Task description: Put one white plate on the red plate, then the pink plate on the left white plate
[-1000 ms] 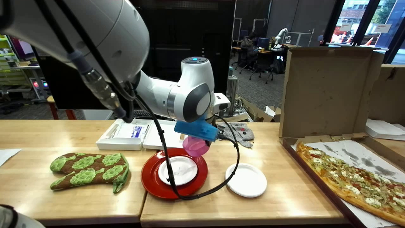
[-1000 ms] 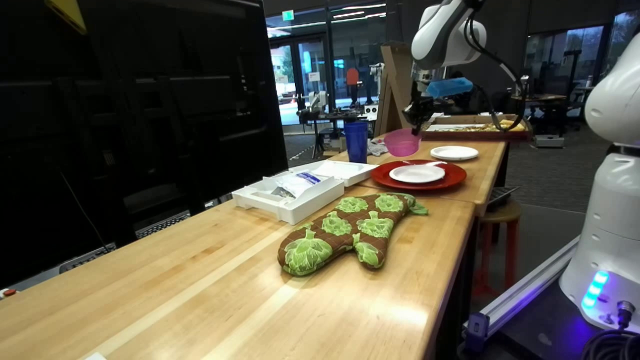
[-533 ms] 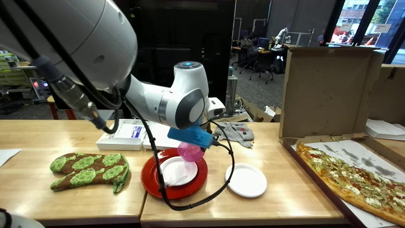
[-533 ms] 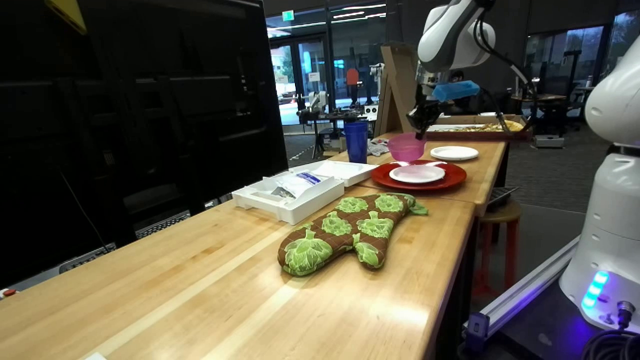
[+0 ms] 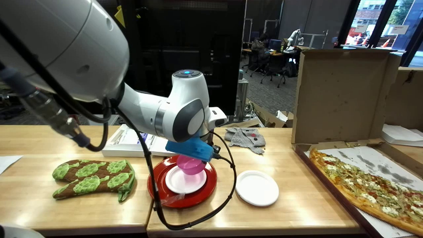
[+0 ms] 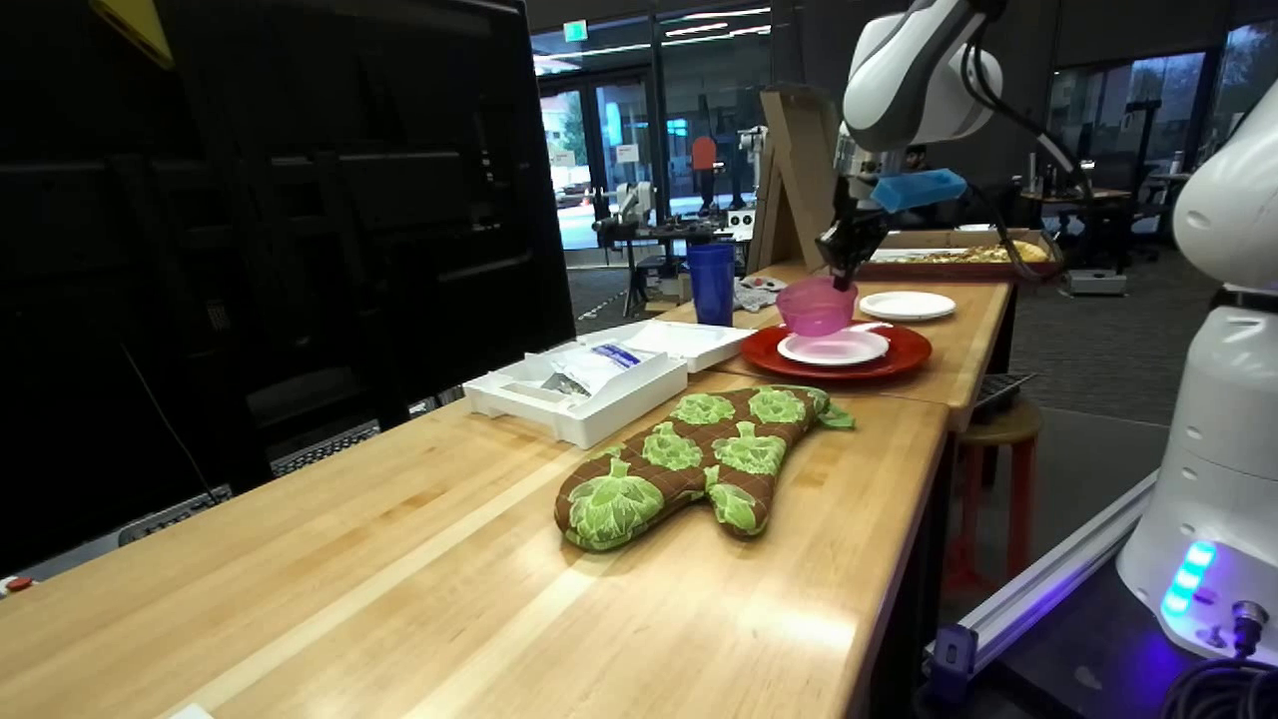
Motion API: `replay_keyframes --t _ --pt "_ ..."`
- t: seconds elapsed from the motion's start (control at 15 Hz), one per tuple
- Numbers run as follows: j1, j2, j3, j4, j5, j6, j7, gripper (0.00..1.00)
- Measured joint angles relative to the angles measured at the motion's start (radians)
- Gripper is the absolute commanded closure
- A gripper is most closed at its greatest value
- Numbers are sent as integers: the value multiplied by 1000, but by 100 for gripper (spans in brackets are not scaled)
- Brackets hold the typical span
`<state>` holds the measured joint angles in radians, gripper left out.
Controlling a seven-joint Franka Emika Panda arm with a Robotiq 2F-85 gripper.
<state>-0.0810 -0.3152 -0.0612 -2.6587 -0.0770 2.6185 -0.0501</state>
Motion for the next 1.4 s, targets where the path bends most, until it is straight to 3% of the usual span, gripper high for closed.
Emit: replay_keyframes --t 1.0,1.07,1.2,1.4 --pt "31 -60 0 -107 4 3 0 99" --pt "31 -60 0 -110 4 3 0 71" --pt "31 -60 0 -114 4 3 0 67" --pt "31 -59 0 -113 4 3 0 47"
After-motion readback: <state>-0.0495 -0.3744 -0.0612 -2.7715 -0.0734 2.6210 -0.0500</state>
